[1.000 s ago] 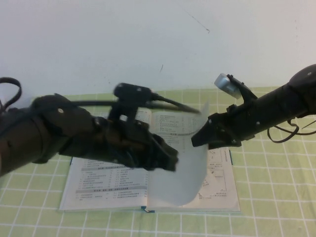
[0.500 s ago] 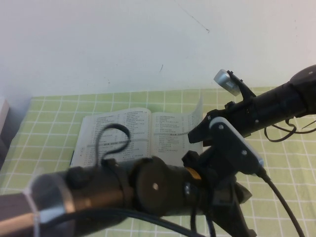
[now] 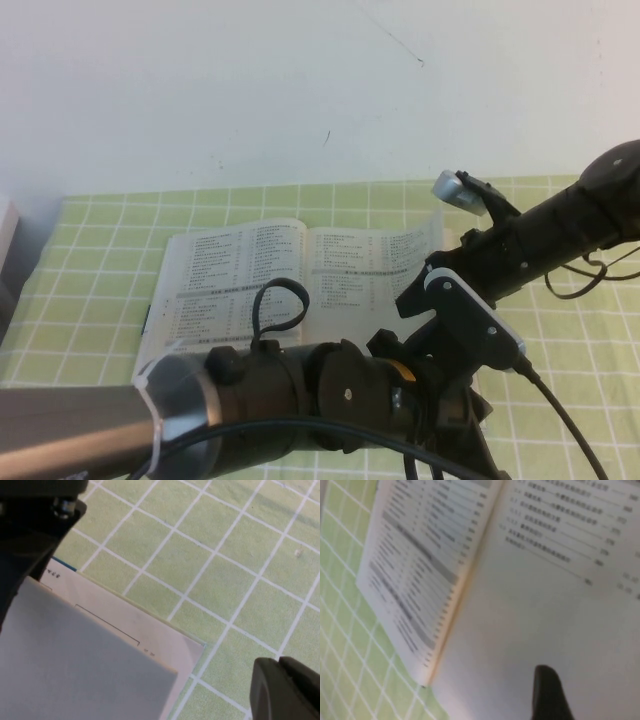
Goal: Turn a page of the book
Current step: Open the closed book
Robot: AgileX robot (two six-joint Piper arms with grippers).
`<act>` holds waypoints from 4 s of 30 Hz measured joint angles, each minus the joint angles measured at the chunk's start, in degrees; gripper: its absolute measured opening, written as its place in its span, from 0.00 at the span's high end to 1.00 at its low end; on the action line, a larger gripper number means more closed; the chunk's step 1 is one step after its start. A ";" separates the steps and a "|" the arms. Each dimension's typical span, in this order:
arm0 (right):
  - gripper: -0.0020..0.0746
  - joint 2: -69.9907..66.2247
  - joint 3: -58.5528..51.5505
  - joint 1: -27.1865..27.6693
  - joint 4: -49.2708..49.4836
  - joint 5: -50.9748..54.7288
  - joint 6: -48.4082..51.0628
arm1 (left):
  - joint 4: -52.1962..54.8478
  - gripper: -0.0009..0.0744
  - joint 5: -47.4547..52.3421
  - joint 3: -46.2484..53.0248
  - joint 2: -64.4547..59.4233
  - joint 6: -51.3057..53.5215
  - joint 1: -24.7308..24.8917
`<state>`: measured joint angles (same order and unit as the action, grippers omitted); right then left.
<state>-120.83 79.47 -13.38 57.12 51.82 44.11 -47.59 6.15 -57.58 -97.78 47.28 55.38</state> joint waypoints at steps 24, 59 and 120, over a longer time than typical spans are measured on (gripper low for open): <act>0.49 -1.56 0.00 0.00 16.48 6.79 7.81 | -3.69 0.99 -6.97 0.00 -9.01 -3.46 0.00; 0.49 -1.59 0.00 0.00 16.20 7.34 9.10 | 68.34 0.99 17.80 0.00 2.09 -70.73 10.39; 0.56 10.76 0.06 3.93 -1.27 16.18 7.67 | 125.39 0.99 35.53 -0.32 -10.93 -130.77 11.36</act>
<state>-110.07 79.53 -9.46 55.86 68.00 51.78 77.79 41.68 -57.90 -108.71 -83.49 66.74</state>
